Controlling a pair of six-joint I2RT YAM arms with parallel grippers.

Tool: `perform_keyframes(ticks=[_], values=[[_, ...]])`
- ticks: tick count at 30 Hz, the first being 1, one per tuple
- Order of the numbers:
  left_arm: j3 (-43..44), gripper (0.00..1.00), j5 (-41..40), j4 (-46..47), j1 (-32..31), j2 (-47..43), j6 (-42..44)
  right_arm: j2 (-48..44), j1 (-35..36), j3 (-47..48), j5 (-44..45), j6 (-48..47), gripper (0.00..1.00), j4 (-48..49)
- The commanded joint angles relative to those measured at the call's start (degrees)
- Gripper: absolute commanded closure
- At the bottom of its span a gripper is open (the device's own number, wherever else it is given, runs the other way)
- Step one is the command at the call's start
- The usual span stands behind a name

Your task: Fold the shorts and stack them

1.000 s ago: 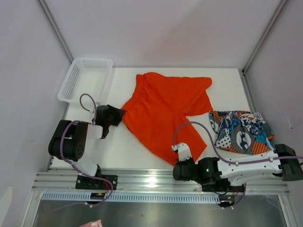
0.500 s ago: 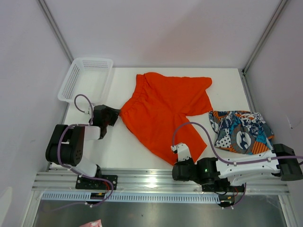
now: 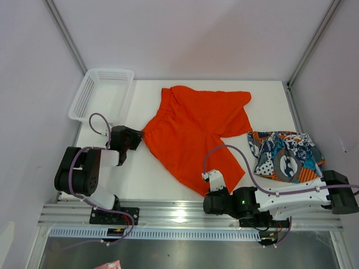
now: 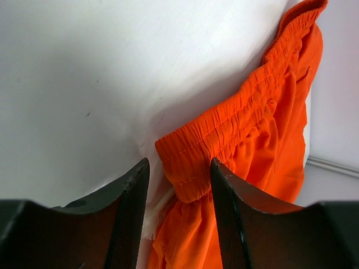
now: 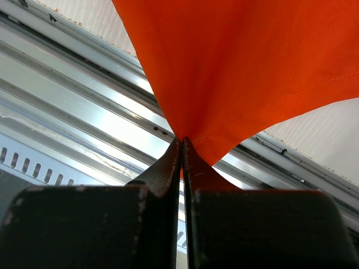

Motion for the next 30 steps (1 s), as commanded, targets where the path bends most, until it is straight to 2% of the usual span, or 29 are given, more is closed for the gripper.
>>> perform_keyframes(ticks=[1, 3, 9, 10, 11, 13, 18, 22, 27, 30], values=[[-0.73, 0.49, 1.02, 2.88, 0.36, 1.16, -1.56, -0.35, 0.05, -0.48, 1.19, 0.61, 1.00, 1.12], [-0.29, 0.51, 1.29, 3.85, 0.36, 2.65, -1.99, -0.35, 0.05, -0.48, 1.19, 0.52, 1.00, 1.13], [0.24, 0.71, 1.99, 8.42, 0.36, 5.91, -2.96, -0.43, -0.03, -0.39, 1.02, 0.69, 1.00, 0.69], [0.59, 0.78, 1.91, 8.69, 0.44, 6.17, -3.14, -0.52, 0.05, -0.48, 0.75, 0.61, 1.00, 0.69], [0.77, 0.89, 1.82, 9.12, 0.36, 6.26, -2.88, -0.35, 0.14, -0.48, 0.58, -0.09, 1.00, 0.95], [2.16, 1.00, 1.99, 8.95, 0.36, 5.91, -2.17, -0.17, 0.49, -0.57, -0.38, -1.32, 1.00, 1.65], [4.19, 1.00, -0.90, -0.43, 0.36, 1.35, 3.53, 1.67, 3.74, 0.57, -1.88, -5.54, 1.00, 4.55], [5.69, 1.00, -7.49, -13.06, 0.44, -4.80, 10.02, 3.43, 8.74, 3.55, -1.54, -10.10, 1.00, 5.61], [4.55, 1.00, -11.01, -24.43, 0.36, -14.38, 13.20, 7.11, 18.49, 12.51, 4.42, -13.10, 1.00, 2.36], [3.23, 1.00, -14.52, -33.65, 0.53, -21.83, 14.00, 8.70, 21.05, 17.16, 7.68, -13.28, 1.00, -0.54]])
